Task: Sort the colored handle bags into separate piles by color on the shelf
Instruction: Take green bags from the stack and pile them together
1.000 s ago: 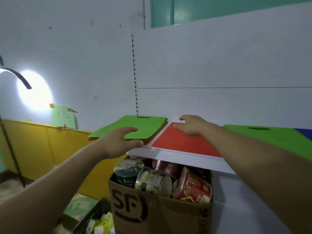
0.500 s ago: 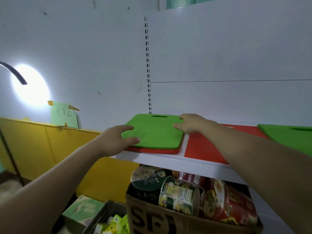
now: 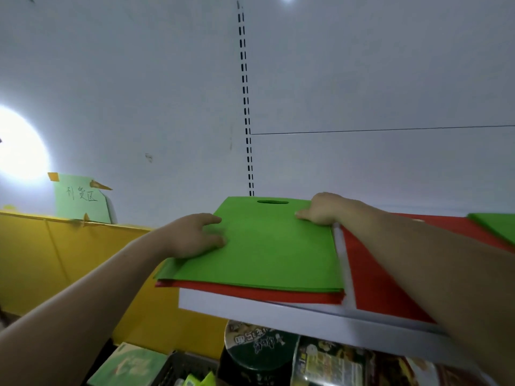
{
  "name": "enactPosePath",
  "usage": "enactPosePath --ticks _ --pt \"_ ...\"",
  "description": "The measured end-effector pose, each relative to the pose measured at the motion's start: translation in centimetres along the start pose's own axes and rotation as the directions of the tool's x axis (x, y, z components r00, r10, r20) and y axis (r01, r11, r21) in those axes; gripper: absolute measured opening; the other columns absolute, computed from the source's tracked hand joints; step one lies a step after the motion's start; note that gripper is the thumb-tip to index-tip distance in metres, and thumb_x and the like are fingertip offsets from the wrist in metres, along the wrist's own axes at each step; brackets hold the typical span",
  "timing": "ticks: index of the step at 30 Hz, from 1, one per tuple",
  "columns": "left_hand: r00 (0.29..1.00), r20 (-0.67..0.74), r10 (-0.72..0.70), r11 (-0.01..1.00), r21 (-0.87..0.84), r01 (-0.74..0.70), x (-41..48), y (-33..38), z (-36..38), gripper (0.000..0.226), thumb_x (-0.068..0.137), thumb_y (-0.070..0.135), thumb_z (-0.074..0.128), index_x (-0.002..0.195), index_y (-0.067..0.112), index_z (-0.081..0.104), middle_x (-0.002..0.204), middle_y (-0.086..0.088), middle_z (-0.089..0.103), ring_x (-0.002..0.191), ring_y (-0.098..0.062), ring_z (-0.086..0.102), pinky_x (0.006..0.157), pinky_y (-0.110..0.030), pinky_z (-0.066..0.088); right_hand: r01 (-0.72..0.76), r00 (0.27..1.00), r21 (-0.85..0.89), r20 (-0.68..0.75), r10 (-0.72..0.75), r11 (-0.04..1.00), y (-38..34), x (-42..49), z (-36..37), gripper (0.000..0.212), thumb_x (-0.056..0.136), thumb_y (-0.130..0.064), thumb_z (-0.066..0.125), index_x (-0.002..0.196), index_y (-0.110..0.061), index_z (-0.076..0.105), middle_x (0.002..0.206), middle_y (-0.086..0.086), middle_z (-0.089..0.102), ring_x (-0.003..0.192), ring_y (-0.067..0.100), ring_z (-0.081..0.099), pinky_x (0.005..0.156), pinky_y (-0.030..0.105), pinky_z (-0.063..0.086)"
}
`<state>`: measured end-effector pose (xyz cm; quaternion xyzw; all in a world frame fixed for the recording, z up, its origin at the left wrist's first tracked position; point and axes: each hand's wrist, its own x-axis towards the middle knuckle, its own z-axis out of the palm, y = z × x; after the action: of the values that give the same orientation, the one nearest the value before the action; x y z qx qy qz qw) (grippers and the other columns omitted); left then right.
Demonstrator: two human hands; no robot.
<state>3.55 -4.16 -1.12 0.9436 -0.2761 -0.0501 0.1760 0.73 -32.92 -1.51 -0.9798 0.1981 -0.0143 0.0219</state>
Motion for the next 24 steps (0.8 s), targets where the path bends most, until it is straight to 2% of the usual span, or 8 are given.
enactPosePath --ticks 3,8,10,13,16,19,21,24 --pt "0.996 0.089 -0.006 1.000 -0.014 0.007 0.8 -0.7 0.0 0.070 0.087 0.050 0.058 0.146 0.022 0.033 0.150 -0.002 0.035 0.133 -0.019 0.037 0.107 -0.028 0.028 -0.005 0.998 -0.024 -0.063 0.004 1.000 -0.4 -0.1 0.0 0.061 0.093 -0.056 0.045 0.117 -0.001 0.059 0.121 0.016 0.059 0.108 0.031 0.056 0.083 0.031 0.042" --pt "0.996 0.073 0.059 0.994 -0.100 -0.051 1.5 -1.5 0.4 0.081 0.082 0.054 0.061 0.147 0.017 0.030 0.148 -0.004 0.037 0.129 -0.021 0.042 0.103 -0.026 0.033 -0.031 0.963 0.025 -0.268 0.036 0.999 -1.4 -1.7 -0.1 0.042 0.093 -0.049 0.047 0.113 -0.015 0.062 0.117 0.010 0.061 0.105 0.030 0.056 0.083 0.034 0.044" --pt "0.996 0.038 0.085 0.988 -0.132 -0.079 1.6 -1.8 0.5 0.086 0.080 0.054 0.064 0.148 0.017 0.027 0.149 -0.006 0.036 0.131 -0.022 0.042 0.104 -0.027 0.033 -0.044 0.924 0.105 -0.374 0.080 0.993 -2.0 -2.8 -0.7 0.038 0.096 -0.046 0.045 0.114 -0.016 0.062 0.117 0.011 0.062 0.107 0.031 0.056 0.082 0.033 0.043" --pt "0.991 -0.058 0.117 0.961 -0.246 -0.128 1.5 -2.5 0.4 0.088 0.077 0.047 0.071 0.148 0.018 0.027 0.146 -0.006 0.041 0.127 -0.022 0.045 0.102 -0.028 0.036 -0.024 0.828 0.283 -0.531 0.178 0.959 -2.7 -4.5 -1.5 0.036 0.096 -0.044 0.048 0.115 -0.018 0.063 0.114 0.013 0.064 0.107 0.032 0.056 0.081 0.032 0.042" --pt "0.958 -0.252 0.137 0.843 -0.478 -0.246 1.6 -3.1 -0.3 0.073 0.077 0.024 0.076 0.140 0.020 0.041 0.131 -0.007 0.054 0.113 -0.025 0.055 0.097 -0.035 0.045 0.010 0.740 0.443 -0.606 0.291 0.897 -3.0 -6.2 -2.5 0.034 0.094 -0.042 0.051 0.117 -0.020 0.064 0.111 0.014 0.065 0.106 0.032 0.057 0.078 0.030 0.040" --pt "0.937 -0.310 0.161 0.658 -0.674 -0.335 0.9 -3.2 -1.1 0.059 0.081 0.002 0.068 0.131 0.026 0.050 0.098 -0.002 0.064 0.088 -0.032 0.066 0.080 -0.045 0.055 0.013 0.694 0.575 -0.594 0.407 0.818 -3.4 -8.4 -3.3 0.042 0.093 -0.039 0.054 0.131 -0.020 0.055 0.126 0.013 0.060 0.117 0.029 0.054 0.091 0.030 0.040" --pt "0.918 -0.330 0.220 0.614 -0.684 -0.393 0.3 -3.1 -1.3 0.056 0.082 -0.001 0.064 0.126 0.031 0.052 0.093 -0.004 0.067 0.081 -0.033 0.067 0.075 -0.046 0.057 0.020 0.671 0.643 -0.577 0.466 0.766 -3.7 -10.3 -3.7 0.050 0.091 -0.035 0.059 0.137 -0.020 0.047 0.135 0.007 0.054 0.123 0.026 0.050 0.100 0.029 0.038" --pt "0.888 -0.341 0.308 0.575 -0.677 -0.459 -0.5 -2.6 -1.6 0.054 0.084 0.000 0.061 0.120 0.038 0.053 0.090 -0.007 0.068 0.077 -0.038 0.067 0.073 -0.049 0.056 0.075 0.599 0.677 -0.617 0.510 0.732 -4.0 -13.1 -4.2 0.052 0.086 -0.023 0.066 0.135 -0.019 0.048 0.134 0.003 0.054 0.120 0.021 0.052 0.101 0.027 0.040"
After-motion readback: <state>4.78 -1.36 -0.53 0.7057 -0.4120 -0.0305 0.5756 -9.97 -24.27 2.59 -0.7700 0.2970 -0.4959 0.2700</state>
